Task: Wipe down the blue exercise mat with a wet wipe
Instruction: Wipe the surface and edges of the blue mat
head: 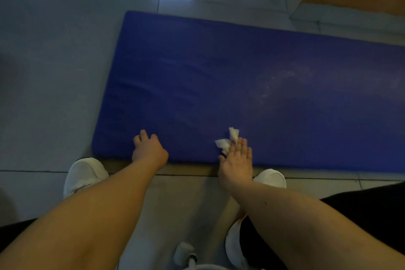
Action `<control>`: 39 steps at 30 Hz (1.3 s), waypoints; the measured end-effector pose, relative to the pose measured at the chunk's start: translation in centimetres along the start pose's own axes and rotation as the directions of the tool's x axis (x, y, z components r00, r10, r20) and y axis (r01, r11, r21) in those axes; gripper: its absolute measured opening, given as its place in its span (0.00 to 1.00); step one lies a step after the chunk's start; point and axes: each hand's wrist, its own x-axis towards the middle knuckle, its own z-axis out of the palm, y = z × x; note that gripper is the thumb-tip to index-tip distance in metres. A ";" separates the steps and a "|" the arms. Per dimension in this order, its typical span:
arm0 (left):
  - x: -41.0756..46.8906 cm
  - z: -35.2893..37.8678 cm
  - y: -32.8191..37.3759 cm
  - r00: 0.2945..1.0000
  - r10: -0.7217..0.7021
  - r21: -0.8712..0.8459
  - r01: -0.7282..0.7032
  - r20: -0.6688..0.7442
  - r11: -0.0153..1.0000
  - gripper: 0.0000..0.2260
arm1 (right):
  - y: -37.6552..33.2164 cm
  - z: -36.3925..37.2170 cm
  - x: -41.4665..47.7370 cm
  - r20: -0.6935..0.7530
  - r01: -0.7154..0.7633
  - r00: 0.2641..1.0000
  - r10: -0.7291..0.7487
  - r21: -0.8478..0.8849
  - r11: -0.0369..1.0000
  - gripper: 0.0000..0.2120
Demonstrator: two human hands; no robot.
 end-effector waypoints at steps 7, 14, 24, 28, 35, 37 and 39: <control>-0.3 -0.3 -0.5 1.000 0.017 0.013 -0.017 -0.002 1.000 0.27 | -7.9 1.9 -2.1 0.128 0.289 0.942 -0.312 0.171 0.942 0.36; -0.8 -0.8 -2.4 0.998 0.060 -0.032 -0.061 -0.034 0.998 0.27 | -14.4 3.6 -2.4 0.178 0.686 0.727 -0.663 -0.225 0.692 0.33; -0.9 -1.3 -0.9 0.995 0.095 -0.068 -0.097 -0.041 0.993 0.27 | -2.2 -1.8 1.4 0.177 0.584 0.806 -0.565 -0.394 0.709 0.34; -1.0 -1.4 1.2 0.989 0.147 -0.086 -0.148 -0.018 0.985 0.26 | -1.4 -3.2 1.9 0.190 0.498 0.863 -0.468 -0.155 0.853 0.35; -1.5 -2.0 4.5 0.981 0.121 -0.560 -0.015 0.154 0.828 0.29 | -6.6 -7.5 1.6 0.112 -0.058 0.992 -0.062 0.828 0.557 0.23; -1.5 -2.3 4.8 0.977 0.116 -0.644 0.027 0.178 0.765 0.29 | -7.3 -8.5 1.8 0.260 -0.230 0.965 -0.033 0.903 0.363 0.22; -1.4 -2.5 4.8 0.969 0.134 -0.739 0.064 0.206 0.671 0.27 | -7.8 -8.8 1.7 0.316 -0.283 0.945 -0.083 0.918 0.279 0.22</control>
